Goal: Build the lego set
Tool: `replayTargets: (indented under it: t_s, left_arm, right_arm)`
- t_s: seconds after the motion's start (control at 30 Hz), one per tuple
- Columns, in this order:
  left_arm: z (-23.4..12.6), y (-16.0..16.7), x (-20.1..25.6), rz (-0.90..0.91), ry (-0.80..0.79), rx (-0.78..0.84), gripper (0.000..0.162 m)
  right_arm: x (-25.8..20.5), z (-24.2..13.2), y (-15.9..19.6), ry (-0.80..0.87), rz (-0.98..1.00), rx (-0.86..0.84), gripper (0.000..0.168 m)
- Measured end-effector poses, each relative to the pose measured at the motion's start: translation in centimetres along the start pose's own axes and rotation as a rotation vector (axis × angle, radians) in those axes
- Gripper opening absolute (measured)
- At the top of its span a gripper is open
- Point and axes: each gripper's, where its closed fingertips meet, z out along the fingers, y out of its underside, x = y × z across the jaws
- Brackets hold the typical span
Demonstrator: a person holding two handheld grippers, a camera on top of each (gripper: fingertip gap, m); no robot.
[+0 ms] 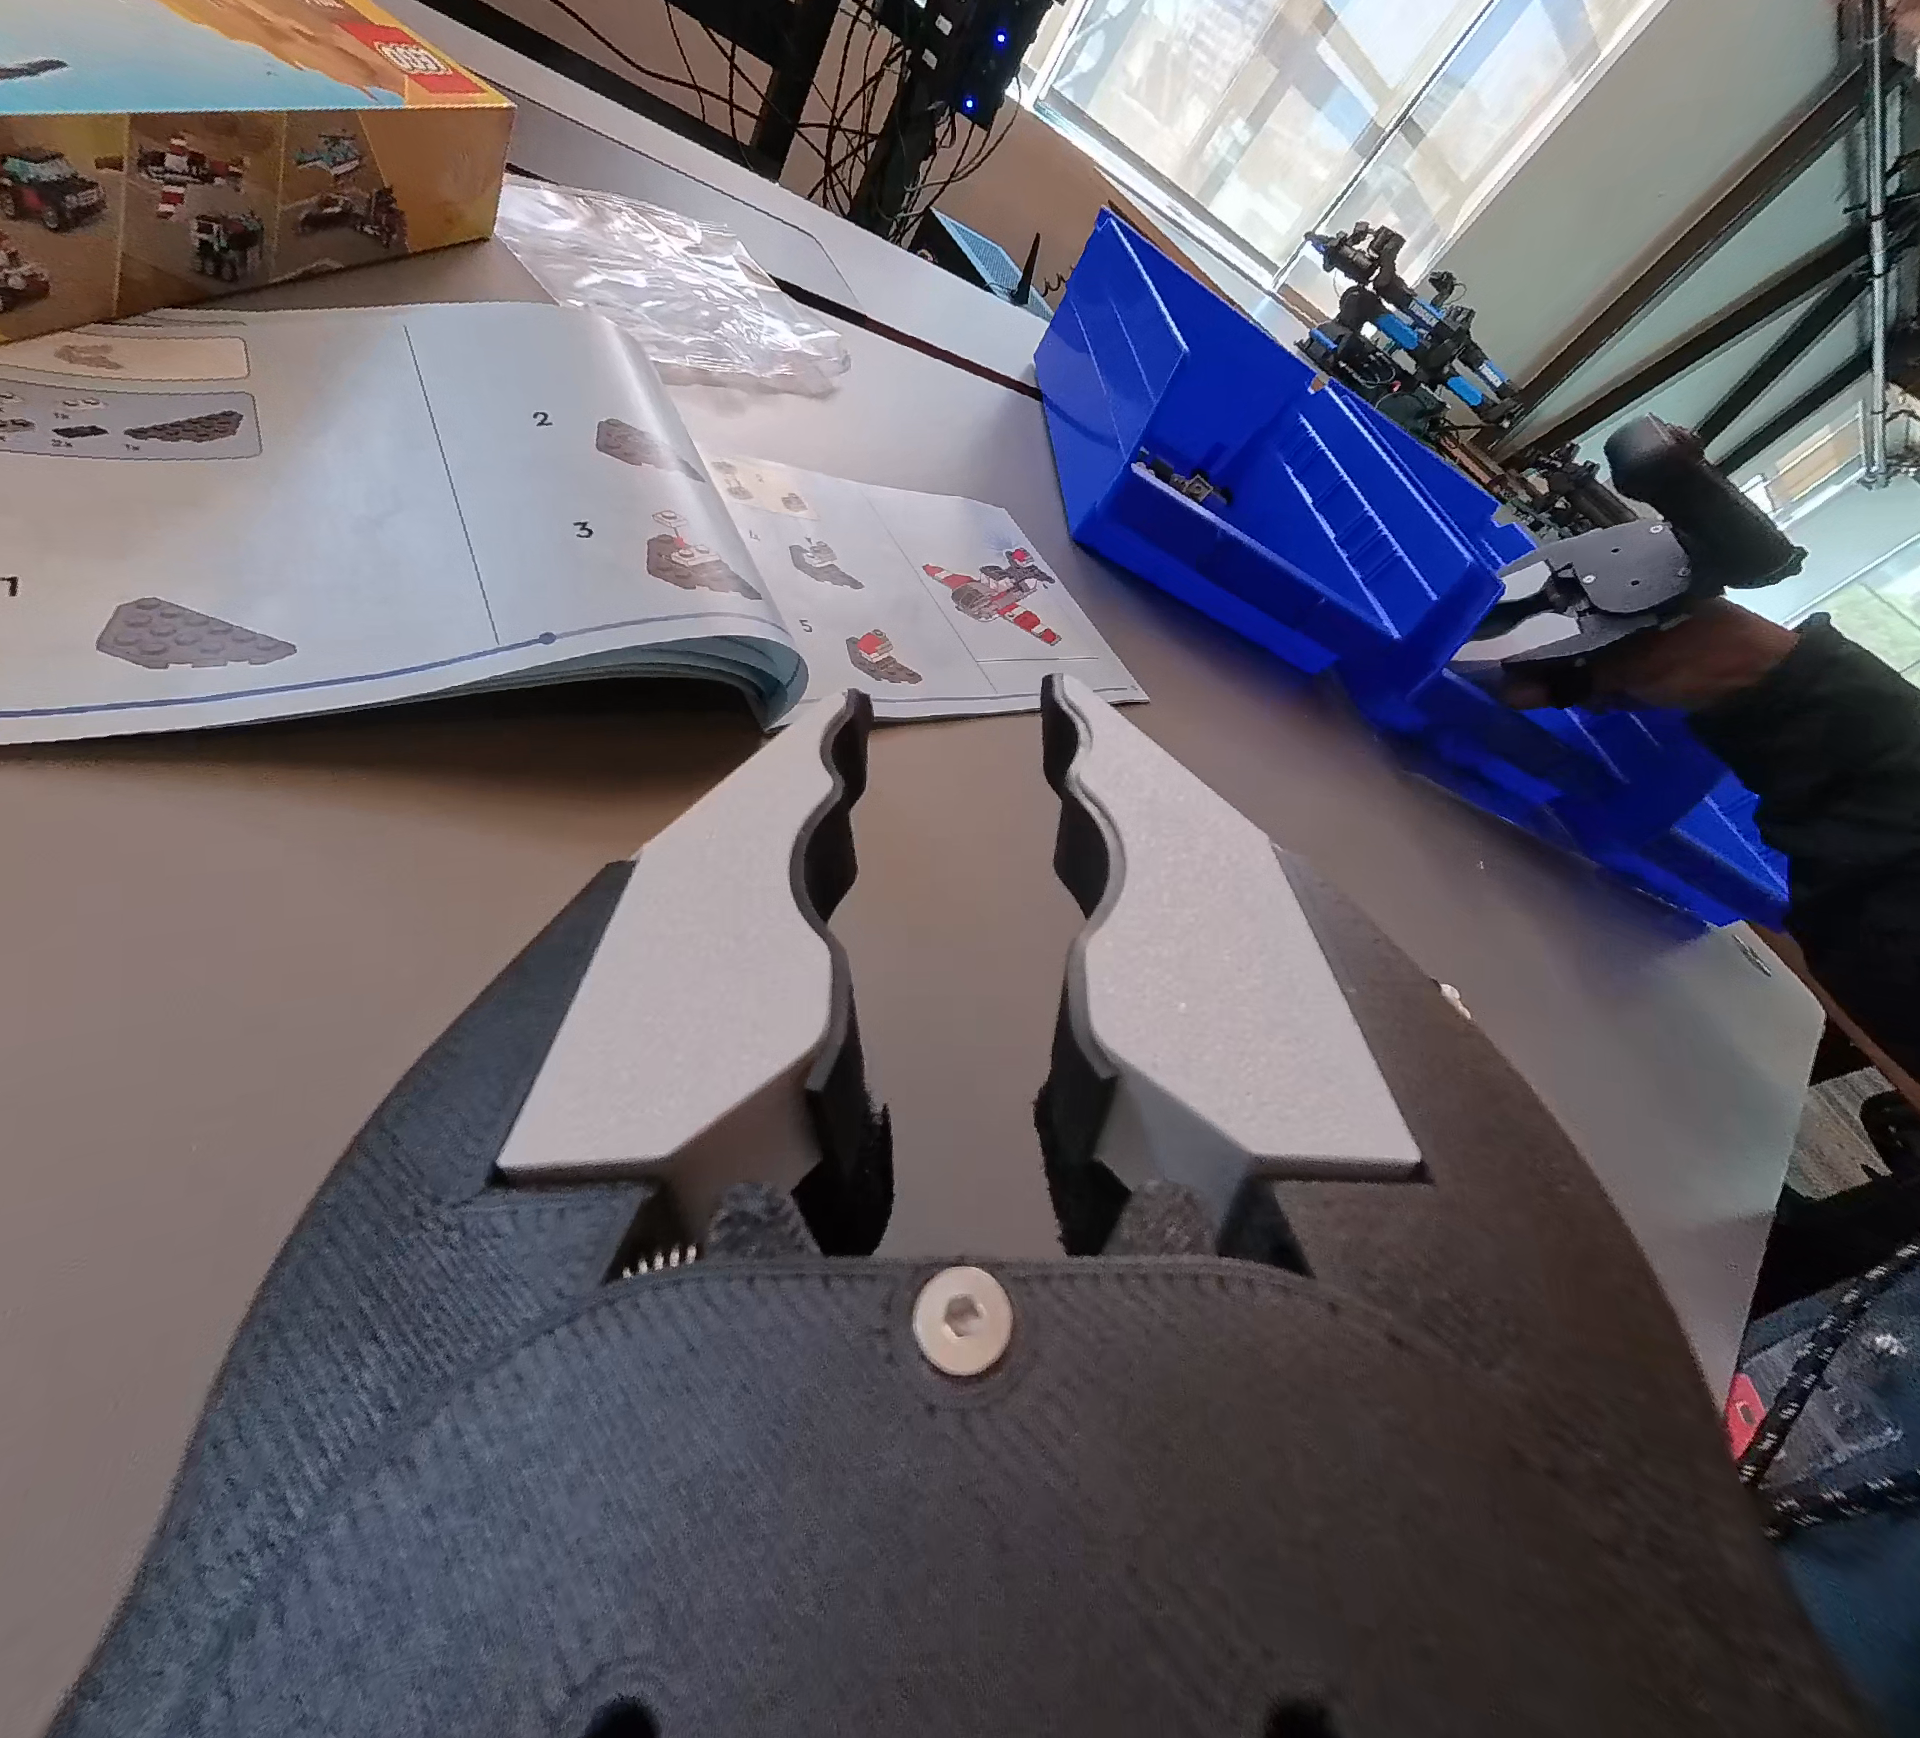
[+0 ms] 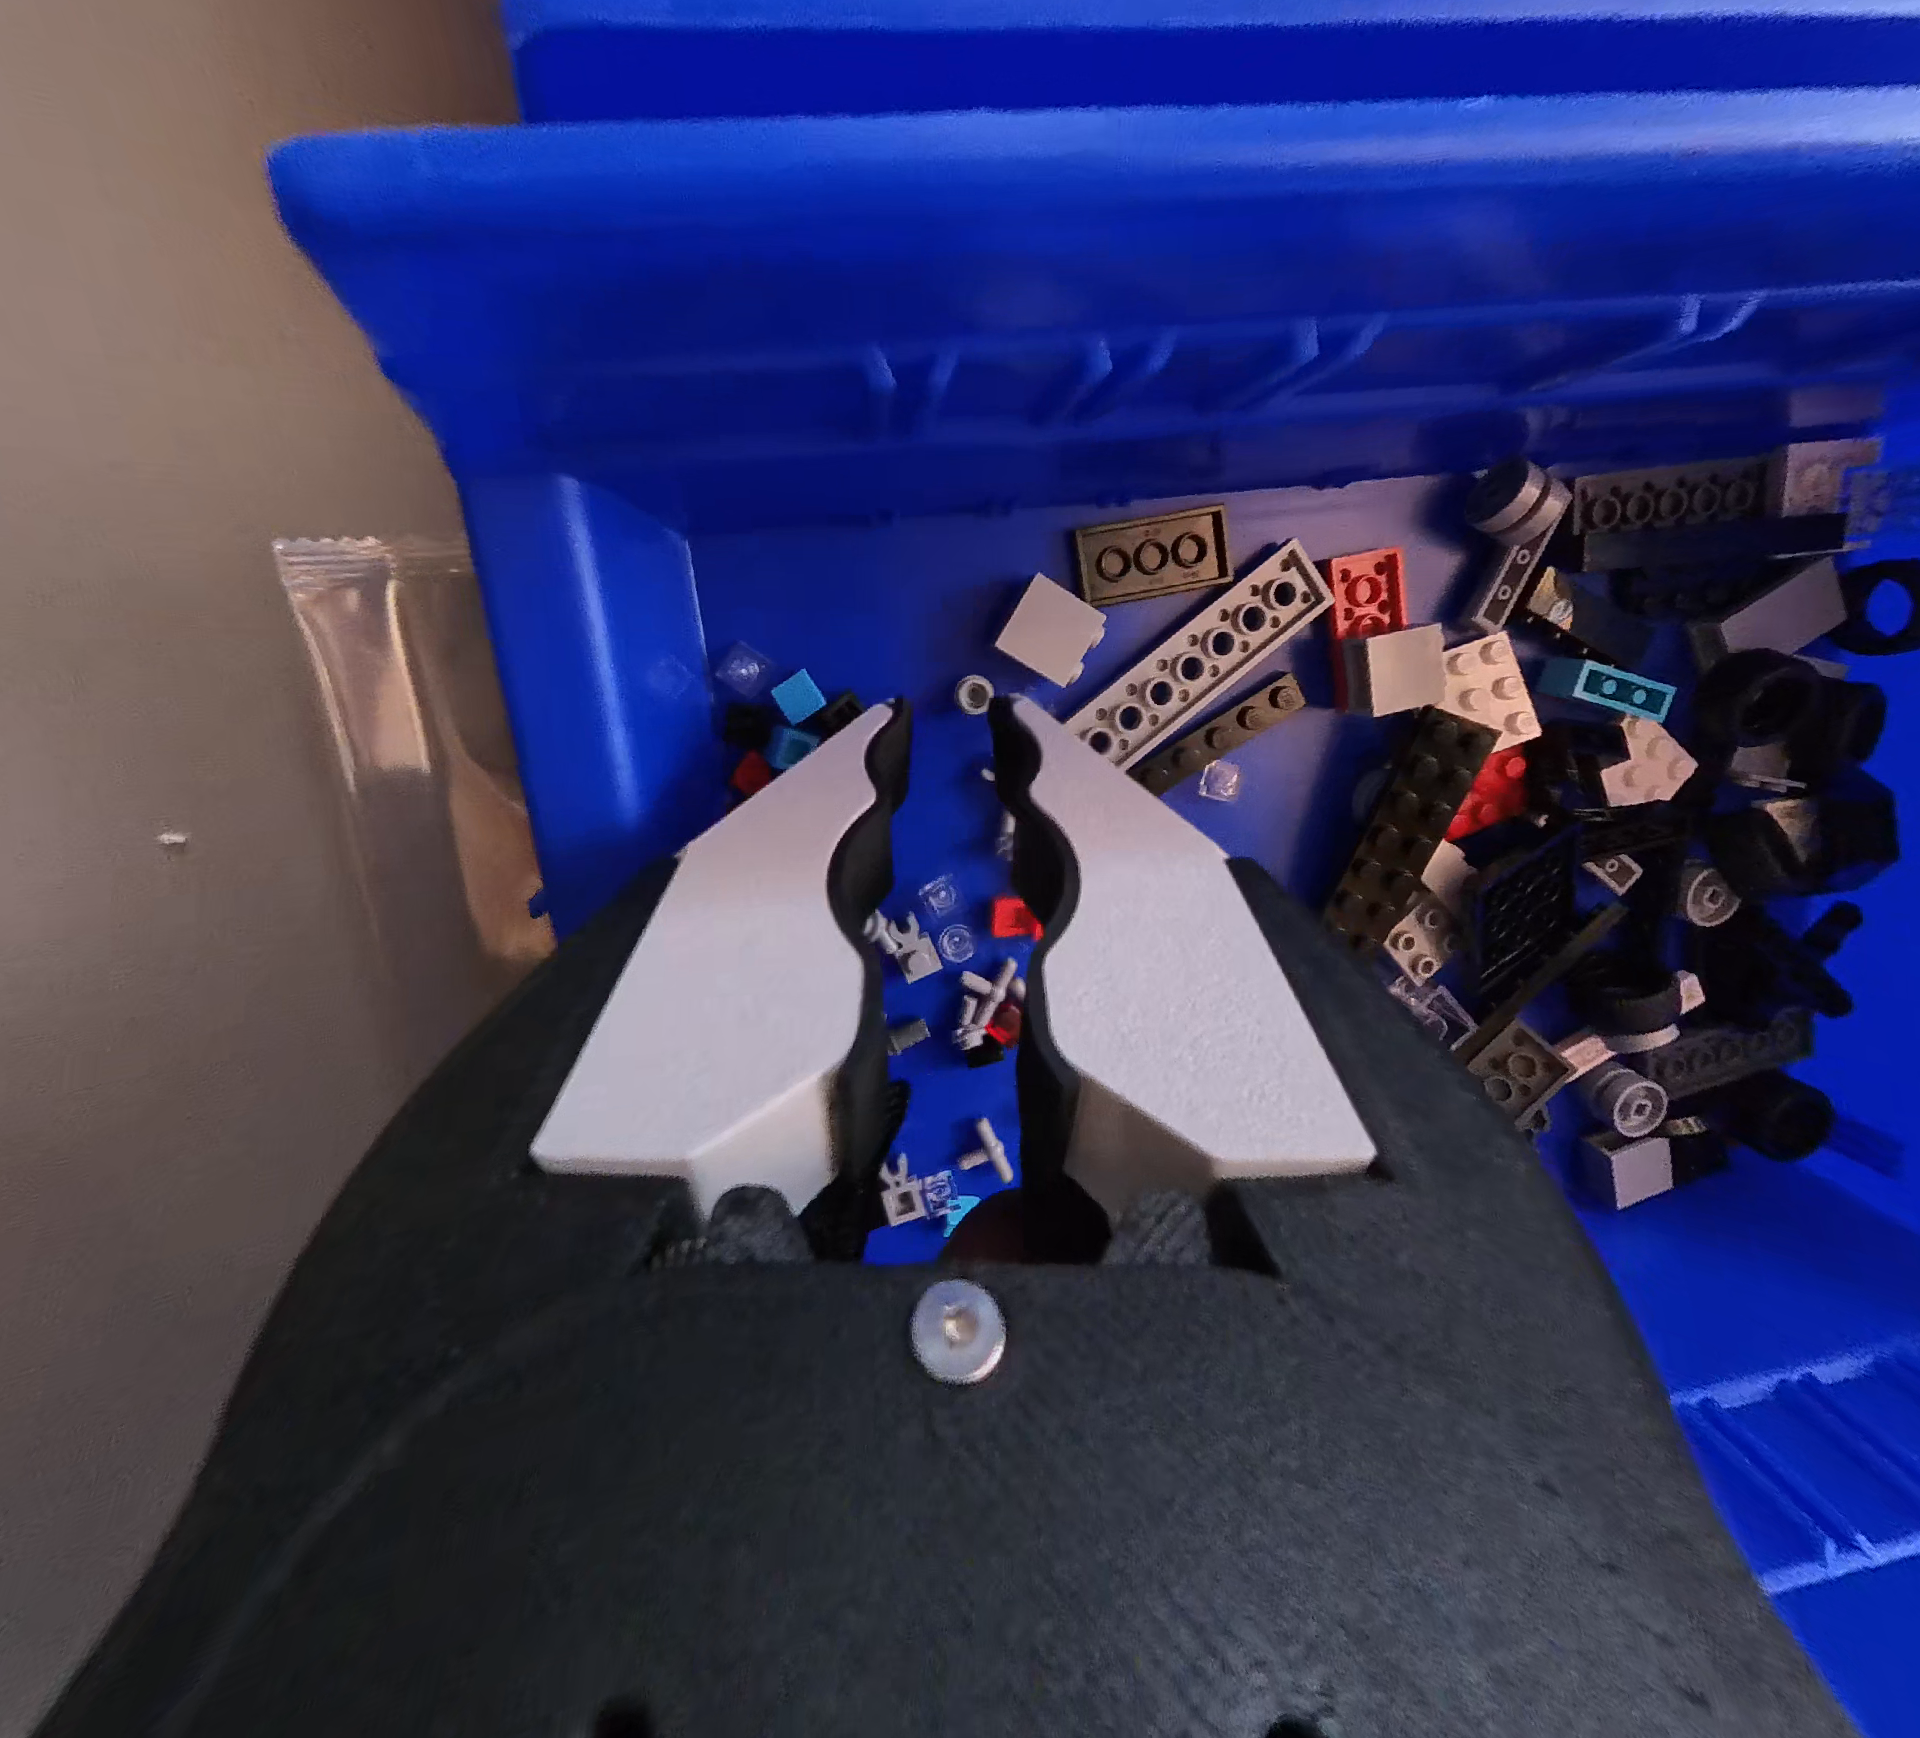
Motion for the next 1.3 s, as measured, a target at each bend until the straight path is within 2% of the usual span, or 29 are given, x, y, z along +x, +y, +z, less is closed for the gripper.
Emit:
replayTargets:
  t_s: [0.3,0.43,0.53,0.83,1.3]
  left_arm:
    - [-0.2,-0.1,0.2,0.003,0.009,0.013,0.034]
    - [-0.2,-0.2,0.1,0.002,0.009,0.015,0.034]
    - [-0.2,-0.1,0.1,0.0,0.008,0.013,0.034]
    - [-0.1,-0.1,0.0,-0.004,0.007,0.011,0.034]
    - [0.0,0.0,0.0,-0.005,0.005,0.001,0.034]
  right_arm:
    - [0.0,0.6,0.5,-0.024,0.005,-0.034,0.014]
    - [0.0,0.7,0.4,-0.039,0.016,-0.021,0.013]
    - [-0.1,0.8,0.4,-0.053,0.016,-0.017,0.005]
    - [0.1,0.7,0.4,-0.058,0.027,0.003,0.004]
    - [0.2,-3.9,-1.0,-0.02,-0.014,0.124,0.004]
